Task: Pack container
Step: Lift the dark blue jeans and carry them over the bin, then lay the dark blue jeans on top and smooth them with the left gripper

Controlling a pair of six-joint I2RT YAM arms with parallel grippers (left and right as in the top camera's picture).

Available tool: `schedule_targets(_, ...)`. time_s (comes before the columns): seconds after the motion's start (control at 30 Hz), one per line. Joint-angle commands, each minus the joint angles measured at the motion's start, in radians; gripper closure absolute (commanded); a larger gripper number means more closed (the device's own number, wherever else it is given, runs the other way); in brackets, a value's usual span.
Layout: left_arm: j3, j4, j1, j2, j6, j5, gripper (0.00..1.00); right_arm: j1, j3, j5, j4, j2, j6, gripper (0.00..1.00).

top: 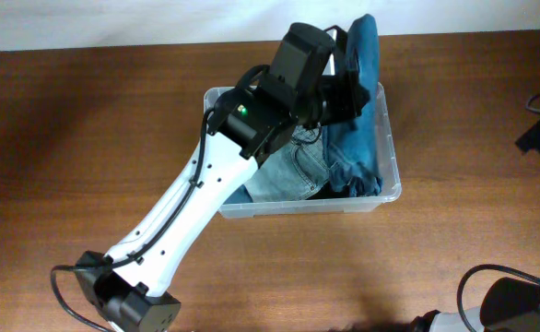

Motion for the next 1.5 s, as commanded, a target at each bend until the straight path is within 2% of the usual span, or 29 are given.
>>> schedule_targets(0.0,0.039,-0.082,0.035,-0.004,0.003,0.024,0.99,-0.006,0.0,0.003,0.0,-0.008,0.011,0.02)
schedule_targets(0.1,0.039,-0.149,0.063,0.005,0.007,0.023,0.95,-0.006,0.0,0.003,0.0,-0.008,0.011,0.02)
schedule_targets(0.33,0.039,-0.315,0.17,0.011,0.075,-0.035,0.96,-0.006,0.0,0.003,0.0,-0.008,0.011,0.01)
schedule_targets(0.37,0.039,-0.338,0.19,0.011,0.101,-0.035,0.93,-0.006,0.0,0.003,0.0,-0.008,0.011,0.02)
schedule_targets(0.4,0.039,-0.354,0.203,0.011,0.123,-0.035,0.8,-0.006,0.0,0.003,0.0,-0.008,0.011,0.02)
schedule_targets(0.43,0.039,-0.385,0.22,0.011,0.164,-0.036,0.37,-0.006,0.0,0.003,0.0,-0.008,0.011,0.01)
schedule_targets(0.47,0.039,-0.414,0.234,0.013,0.2,-0.037,0.32,-0.006,0.0,0.003,0.0,-0.008,0.011,0.01)
schedule_targets(0.5,0.039,-0.425,0.24,0.013,0.215,-0.036,0.32,-0.006,0.0,0.003,0.0,-0.008,0.011,0.02)
schedule_targets(0.57,0.039,-0.462,0.265,0.013,0.247,-0.063,0.25,-0.006,0.0,0.003,0.0,-0.008,0.011,0.01)
schedule_targets(0.7,0.039,-0.469,0.3,0.013,0.322,-0.121,0.22,-0.006,0.0,0.003,0.0,-0.008,0.011,0.02)
schedule_targets(0.8,0.049,-0.462,0.331,0.013,0.395,-0.214,0.06,-0.006,0.0,0.003,0.0,-0.008,0.011,0.01)
schedule_targets(0.83,0.055,-0.467,0.346,0.013,0.419,-0.266,0.05,-0.006,0.0,0.003,0.0,-0.008,0.011,0.01)
schedule_targets(1.0,0.057,-0.481,0.364,0.013,0.55,-0.279,0.05,-0.006,0.0,0.003,0.0,-0.008,0.011,0.01)
schedule_targets(1.07,0.057,-0.498,0.35,0.013,0.578,-0.28,0.09,-0.006,0.0,0.003,0.0,-0.008,0.011,0.02)
schedule_targets(1.1,0.057,-0.517,0.34,0.013,0.579,-0.28,0.2,-0.006,0.0,0.003,0.0,-0.008,0.011,0.01)
schedule_targets(1.13,0.057,-0.542,0.33,0.018,0.579,-0.28,0.25,-0.006,0.0,0.003,0.0,-0.008,0.011,0.02)
schedule_targets(1.17,0.056,-0.61,0.306,0.036,0.574,-0.28,0.43,-0.006,0.0,0.003,0.0,-0.008,0.011,0.02)
schedule_targets(1.27,0.054,-0.723,0.267,0.09,0.574,-0.28,0.61,-0.006,0.0,0.003,0.0,-0.008,0.011,0.01)
schedule_targets(1.47,0.054,-0.827,0.23,0.195,0.574,-0.281,0.85,-0.006,0.0,0.003,0.0,-0.008,0.011,0.02)
